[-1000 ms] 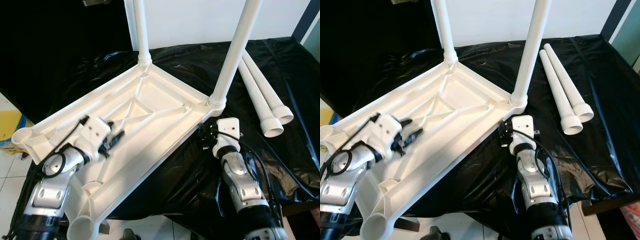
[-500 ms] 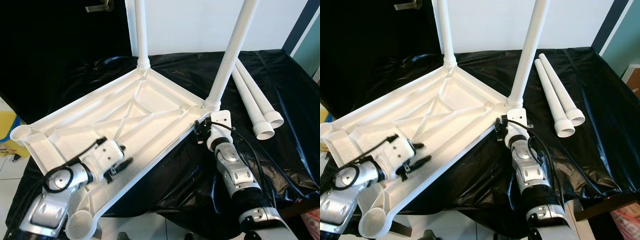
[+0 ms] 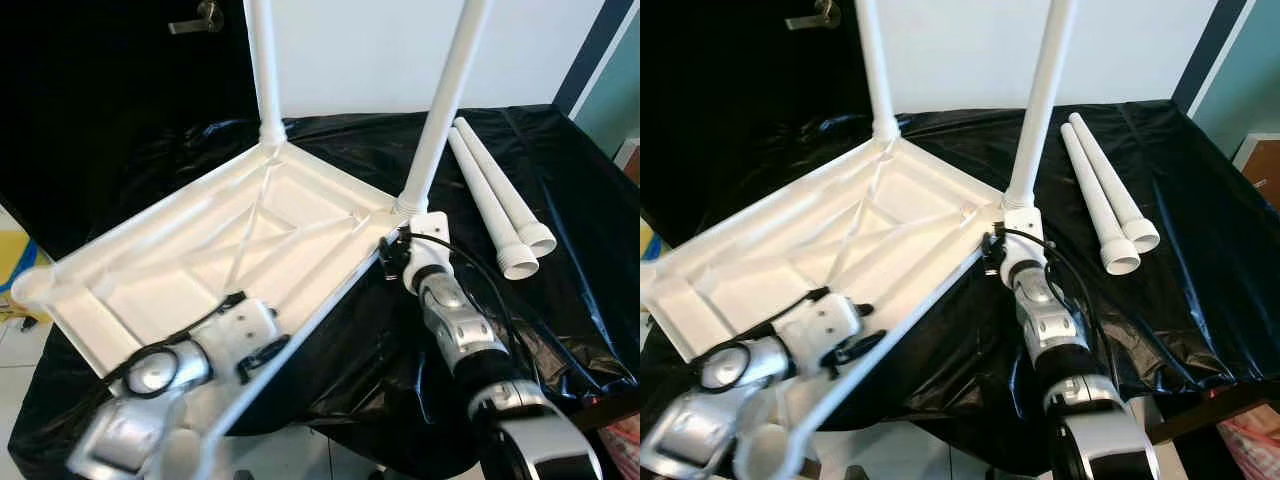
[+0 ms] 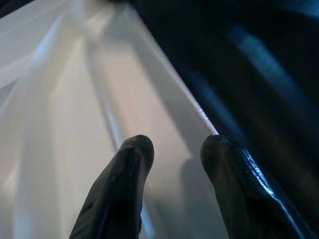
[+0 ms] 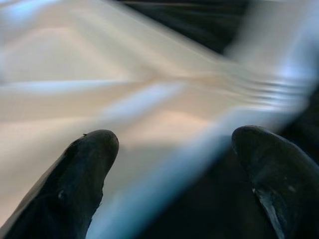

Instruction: Building children table

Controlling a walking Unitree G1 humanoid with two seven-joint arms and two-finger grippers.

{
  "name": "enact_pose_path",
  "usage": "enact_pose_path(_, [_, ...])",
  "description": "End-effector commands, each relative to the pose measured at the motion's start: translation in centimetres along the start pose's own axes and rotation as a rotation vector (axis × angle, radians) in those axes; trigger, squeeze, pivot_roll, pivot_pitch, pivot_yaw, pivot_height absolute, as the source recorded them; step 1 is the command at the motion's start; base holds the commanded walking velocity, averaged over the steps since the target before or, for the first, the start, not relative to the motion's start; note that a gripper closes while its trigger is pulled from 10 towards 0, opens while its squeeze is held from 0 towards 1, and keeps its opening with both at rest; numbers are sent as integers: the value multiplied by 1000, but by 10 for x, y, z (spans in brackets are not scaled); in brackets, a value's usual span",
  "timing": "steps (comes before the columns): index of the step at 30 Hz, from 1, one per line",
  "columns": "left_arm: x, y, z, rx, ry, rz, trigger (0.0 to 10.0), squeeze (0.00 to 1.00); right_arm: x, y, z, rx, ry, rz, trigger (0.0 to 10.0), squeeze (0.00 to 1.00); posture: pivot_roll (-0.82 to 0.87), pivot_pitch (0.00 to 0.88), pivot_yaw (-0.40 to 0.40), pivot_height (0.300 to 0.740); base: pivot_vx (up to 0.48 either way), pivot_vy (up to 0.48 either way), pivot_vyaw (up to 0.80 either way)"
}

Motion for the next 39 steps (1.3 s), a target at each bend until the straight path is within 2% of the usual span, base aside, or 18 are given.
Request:
enact_pose_path(1, [10, -19, 6, 4, -28, -91, 10000, 0, -1, 11, -10, -4, 34, 47, 10000, 0, -5, 54, -15, 740, 0, 0, 0])
enact_pose_path(4, [17, -20, 11, -3, -48, -94, 10000, 0, 2, 12, -6, -7, 21, 57, 10000, 0, -6, 55, -13, 740, 0, 0, 0])
enact_pose_path(6, [30, -7, 28, -13, -113, -33, 10000, 0, 3, 4, 2, -12, -28, 23, 10000, 0, -10, 56, -8, 740, 0, 0, 0])
enact_pose_path(7, [30, -7, 28, -13, -113, -33, 10000, 0, 3, 4, 2, -12, -28, 23, 10000, 0, -10, 56, -8, 740, 0, 0, 0])
enact_pose_path(8, [32, 1, 34, -8, -132, 4, 10000, 0, 3, 0, 5, -13, -49, 4, 10000, 0, -12, 57, -6, 740, 0, 0, 0])
enact_pose_path(10, [32, 1, 34, -8, -132, 4, 10000, 0, 3, 0, 5, -13, -49, 4, 10000, 0, -12, 57, -6, 740, 0, 0, 0])
enact_pose_path(11, [32, 12, 41, 12, -163, 60, 10000, 0, 1, -5, 7, -12, -78, -23, 10000, 0, -13, 58, -3, 740, 0, 0, 0])
enact_pose_path(13, [19, 38, 50, 0, -226, 181, 10000, 0, -7, -17, 12, 4, -150, -73, 10000, 0, -17, 65, 5, 740, 0, 0, 0])
enact_pose_path(15, [7, 53, 55, -36, -274, 244, 10000, 0, -14, -23, 16, 15, -205, -93, 10000, 0, -22, 66, 10, 740, 0, 0, 0])
enact_pose_path(16, [7, 53, 55, -36, -274, 244, 10000, 0, -14, -23, 16, 15, -205, -93, 10000, 0, -22, 66, 10, 740, 0, 0, 0])
enact_pose_path(18, [-3, 60, 59, -64, -315, 273, 10000, 0, -20, -28, 19, 23, -243, -101, 10000, 0, -25, 67, 14, 740, 0, 0, 0])
enact_pose_path(20, [-3, 60, 59, -64, -315, 273, 10000, 0, -20, -28, 19, 23, -243, -101, 10000, 0, -25, 67, 14, 740, 0, 0, 0])
enact_pose_path(21, [-10, 62, 59, -67, -326, 275, 10000, 0, -25, -30, 19, 25, -265, -102, 10000, 0, -28, 66, 17, 740, 0, 0, 0])
enact_pose_path(25, [-29, 62, 49, -42, -285, 258, 10000, 0, -42, -40, 10, 5, -279, -126, 10000, 0, -33, 67, 22, 740, 0, 0, 0])
enact_pose_path(31, [-42, 65, 40, -31, -240, 275, 10000, 0, -52, -44, 0, -12, -259, -174, 10000, 0, -37, 67, 21, 740, 0, 0, 0])
enact_pose_path(34, [-57, 74, 23, 4, -133, 331, 10000, 0, -63, -51, -13, -29, -222, -289, 10000, 0, -35, 68, 17, 740, 0, 0, 0])
enact_pose_path(37, [-59, 77, 18, 3, -105, 348, 10000, 0, -64, -52, -15, -31, -212, -318, 10000, 0, -31, 68, 12, 740, 0, 0, 0])
enact_pose_path(39, [-67, 81, -2, 10, 31, 392, 10000, 0, -64, -57, -21, -45, -170, -371, 10000, 0, -27, 68, 6, 740, 0, 0, 0])
Point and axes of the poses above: a point about 5 cm out from each wrist's last joint towards the gripper, its own x axis pointing out of the wrist towards the gripper, its own z axis along the axis of the wrist's last joint, y = z × x, the point moved 3 cm from there along x, pointing out of the wrist towards the gripper, and after that the axes turned 4 degrees about x, right-handed, at the moved point
